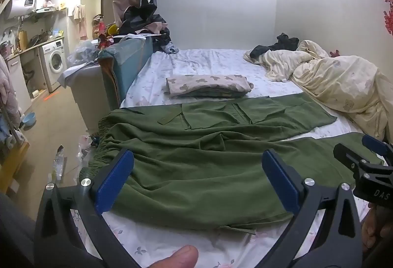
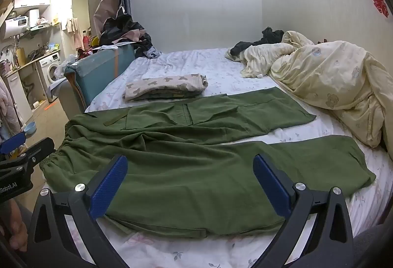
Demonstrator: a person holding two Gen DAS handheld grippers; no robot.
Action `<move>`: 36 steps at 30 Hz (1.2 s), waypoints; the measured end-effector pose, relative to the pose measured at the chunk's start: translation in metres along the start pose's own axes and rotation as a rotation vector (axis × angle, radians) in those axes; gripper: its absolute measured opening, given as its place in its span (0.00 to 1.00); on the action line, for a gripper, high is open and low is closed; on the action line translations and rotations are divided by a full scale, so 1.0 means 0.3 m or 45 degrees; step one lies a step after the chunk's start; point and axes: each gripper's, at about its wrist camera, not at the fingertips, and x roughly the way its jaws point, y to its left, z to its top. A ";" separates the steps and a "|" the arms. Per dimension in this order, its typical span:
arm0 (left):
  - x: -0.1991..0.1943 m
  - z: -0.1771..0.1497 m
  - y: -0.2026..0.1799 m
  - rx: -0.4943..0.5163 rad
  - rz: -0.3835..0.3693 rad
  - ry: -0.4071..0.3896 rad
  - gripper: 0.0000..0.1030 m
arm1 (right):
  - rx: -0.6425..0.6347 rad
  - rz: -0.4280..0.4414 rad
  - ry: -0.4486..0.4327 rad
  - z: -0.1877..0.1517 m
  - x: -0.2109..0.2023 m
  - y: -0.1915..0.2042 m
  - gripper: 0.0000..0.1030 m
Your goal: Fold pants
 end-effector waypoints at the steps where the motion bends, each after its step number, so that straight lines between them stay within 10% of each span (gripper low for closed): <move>1: 0.000 -0.001 0.001 0.001 -0.001 0.000 1.00 | 0.004 0.005 0.003 0.001 0.000 -0.001 1.00; 36: -0.003 -0.002 -0.005 0.005 0.014 0.001 1.00 | 0.005 0.014 0.007 -0.010 0.003 0.017 1.00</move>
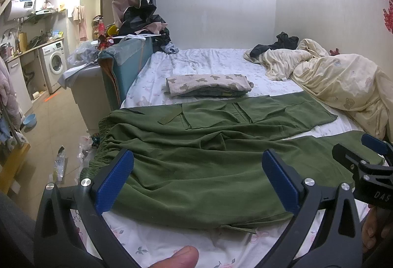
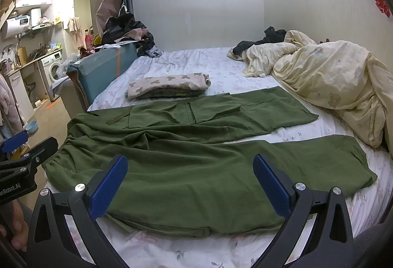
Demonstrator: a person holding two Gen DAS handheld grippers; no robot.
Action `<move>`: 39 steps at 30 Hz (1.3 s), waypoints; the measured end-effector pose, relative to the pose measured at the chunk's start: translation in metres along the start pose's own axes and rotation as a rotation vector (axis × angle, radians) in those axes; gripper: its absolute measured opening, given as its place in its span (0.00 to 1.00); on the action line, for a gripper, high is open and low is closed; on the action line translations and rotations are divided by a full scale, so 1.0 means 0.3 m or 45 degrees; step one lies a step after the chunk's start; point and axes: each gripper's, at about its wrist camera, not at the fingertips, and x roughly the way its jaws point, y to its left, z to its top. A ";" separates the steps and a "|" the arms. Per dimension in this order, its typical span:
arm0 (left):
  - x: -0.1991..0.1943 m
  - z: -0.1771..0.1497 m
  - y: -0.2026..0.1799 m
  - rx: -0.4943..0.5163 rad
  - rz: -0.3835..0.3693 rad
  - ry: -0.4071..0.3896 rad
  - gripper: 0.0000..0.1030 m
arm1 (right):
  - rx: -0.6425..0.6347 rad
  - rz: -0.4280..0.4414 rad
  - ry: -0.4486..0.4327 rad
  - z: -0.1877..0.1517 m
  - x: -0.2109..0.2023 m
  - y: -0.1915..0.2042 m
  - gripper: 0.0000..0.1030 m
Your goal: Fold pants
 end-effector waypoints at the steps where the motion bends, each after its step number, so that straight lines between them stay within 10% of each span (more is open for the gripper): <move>1: 0.000 0.001 0.000 -0.001 0.000 0.000 1.00 | 0.001 0.000 0.000 -0.002 0.000 0.001 1.00; 39: 0.023 -0.002 0.004 0.015 -0.014 0.013 1.00 | 0.010 0.000 0.007 -0.006 0.006 -0.001 1.00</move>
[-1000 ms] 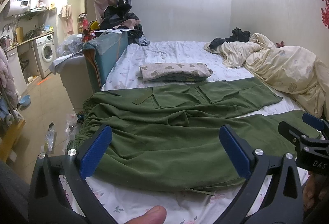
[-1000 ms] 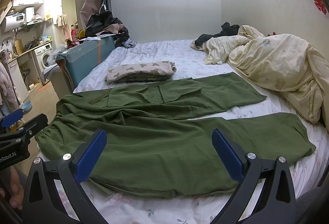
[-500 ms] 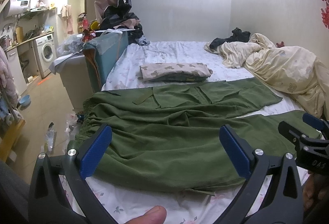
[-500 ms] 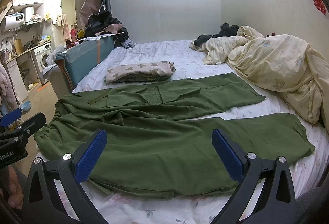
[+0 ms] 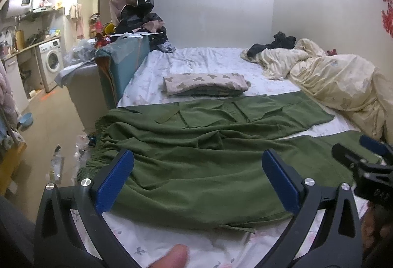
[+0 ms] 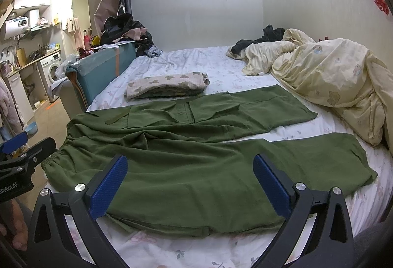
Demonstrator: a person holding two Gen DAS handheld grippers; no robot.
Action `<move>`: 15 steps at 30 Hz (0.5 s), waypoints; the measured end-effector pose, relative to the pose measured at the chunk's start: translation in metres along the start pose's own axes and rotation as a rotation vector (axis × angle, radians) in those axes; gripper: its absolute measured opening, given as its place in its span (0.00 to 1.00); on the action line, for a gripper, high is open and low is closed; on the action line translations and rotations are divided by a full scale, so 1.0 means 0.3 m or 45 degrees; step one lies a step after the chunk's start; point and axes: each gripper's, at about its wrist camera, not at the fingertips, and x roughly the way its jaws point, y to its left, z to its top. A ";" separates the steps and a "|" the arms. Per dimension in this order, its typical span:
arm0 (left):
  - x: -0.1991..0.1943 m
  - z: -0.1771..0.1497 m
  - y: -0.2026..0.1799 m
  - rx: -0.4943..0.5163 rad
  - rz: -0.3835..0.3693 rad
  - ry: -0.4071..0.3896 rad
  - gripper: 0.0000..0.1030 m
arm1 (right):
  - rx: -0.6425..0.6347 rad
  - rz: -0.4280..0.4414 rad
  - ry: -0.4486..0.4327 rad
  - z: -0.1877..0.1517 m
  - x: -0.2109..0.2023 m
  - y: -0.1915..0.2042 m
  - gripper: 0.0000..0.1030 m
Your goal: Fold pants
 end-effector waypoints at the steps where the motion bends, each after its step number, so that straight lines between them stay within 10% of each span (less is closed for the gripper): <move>1: 0.006 0.000 0.000 0.009 0.010 0.008 1.00 | 0.002 0.003 0.002 -0.002 0.000 0.001 1.00; 15: 0.109 0.059 0.236 -0.261 0.145 0.129 1.00 | 0.111 0.054 0.029 0.013 -0.027 -0.052 1.00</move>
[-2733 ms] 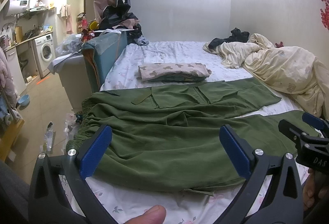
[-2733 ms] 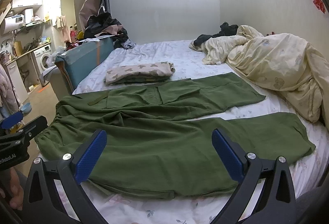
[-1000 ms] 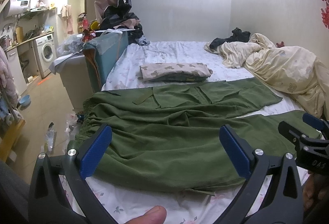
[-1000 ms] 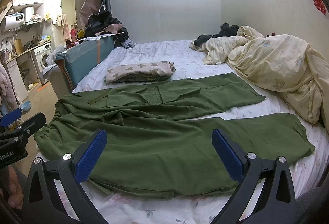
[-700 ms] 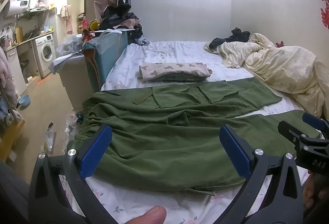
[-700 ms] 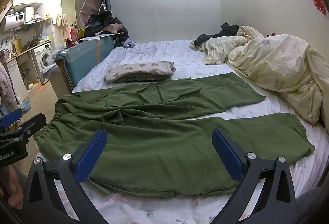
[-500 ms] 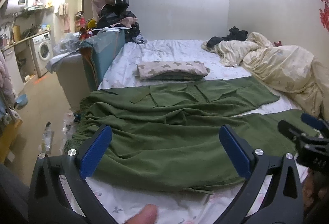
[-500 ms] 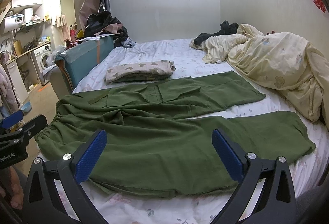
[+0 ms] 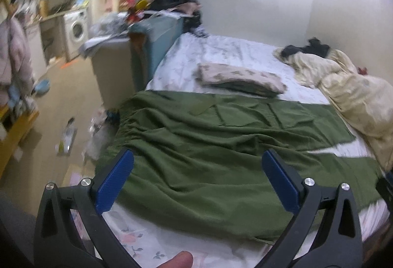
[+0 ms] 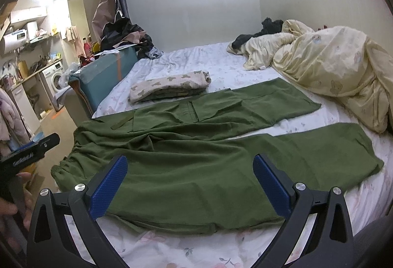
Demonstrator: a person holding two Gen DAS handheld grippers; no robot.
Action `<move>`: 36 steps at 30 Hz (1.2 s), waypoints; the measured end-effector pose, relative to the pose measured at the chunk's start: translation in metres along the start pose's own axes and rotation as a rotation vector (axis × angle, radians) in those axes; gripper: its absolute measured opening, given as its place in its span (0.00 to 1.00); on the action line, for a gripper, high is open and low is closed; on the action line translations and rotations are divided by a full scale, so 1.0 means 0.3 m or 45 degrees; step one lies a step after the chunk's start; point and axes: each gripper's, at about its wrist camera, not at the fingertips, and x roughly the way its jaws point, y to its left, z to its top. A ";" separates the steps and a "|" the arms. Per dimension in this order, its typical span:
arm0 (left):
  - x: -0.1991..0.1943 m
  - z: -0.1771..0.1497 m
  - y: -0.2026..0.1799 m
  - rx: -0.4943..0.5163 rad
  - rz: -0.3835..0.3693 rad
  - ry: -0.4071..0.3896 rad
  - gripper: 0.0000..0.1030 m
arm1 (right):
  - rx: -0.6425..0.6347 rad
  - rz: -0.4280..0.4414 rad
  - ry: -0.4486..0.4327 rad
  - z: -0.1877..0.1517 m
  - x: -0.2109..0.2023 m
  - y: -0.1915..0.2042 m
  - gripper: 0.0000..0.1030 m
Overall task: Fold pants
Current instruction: 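Grasp the elastic waistband with the left tool and lift it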
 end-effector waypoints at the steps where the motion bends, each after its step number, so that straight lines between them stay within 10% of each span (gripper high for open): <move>1: 0.013 0.013 0.034 -0.043 0.015 0.019 1.00 | 0.005 0.002 0.010 0.001 0.000 -0.006 1.00; 8: 0.066 0.068 0.286 -0.249 0.166 0.064 1.00 | 0.063 0.034 0.090 -0.002 -0.001 -0.063 1.00; 14: 0.113 -0.034 0.620 -0.775 0.203 0.187 0.99 | 0.224 0.190 0.007 0.043 -0.041 -0.110 1.00; 22: 0.319 -0.195 0.620 -0.922 0.208 0.397 0.92 | 0.294 0.236 0.132 0.042 0.047 -0.116 1.00; 30: 0.444 -0.190 0.541 -0.846 0.215 0.401 0.21 | 0.273 0.158 0.167 0.016 0.076 -0.134 1.00; 36: 0.358 -0.074 0.471 -0.679 0.181 0.310 0.13 | 0.321 0.225 0.264 -0.001 0.124 -0.144 1.00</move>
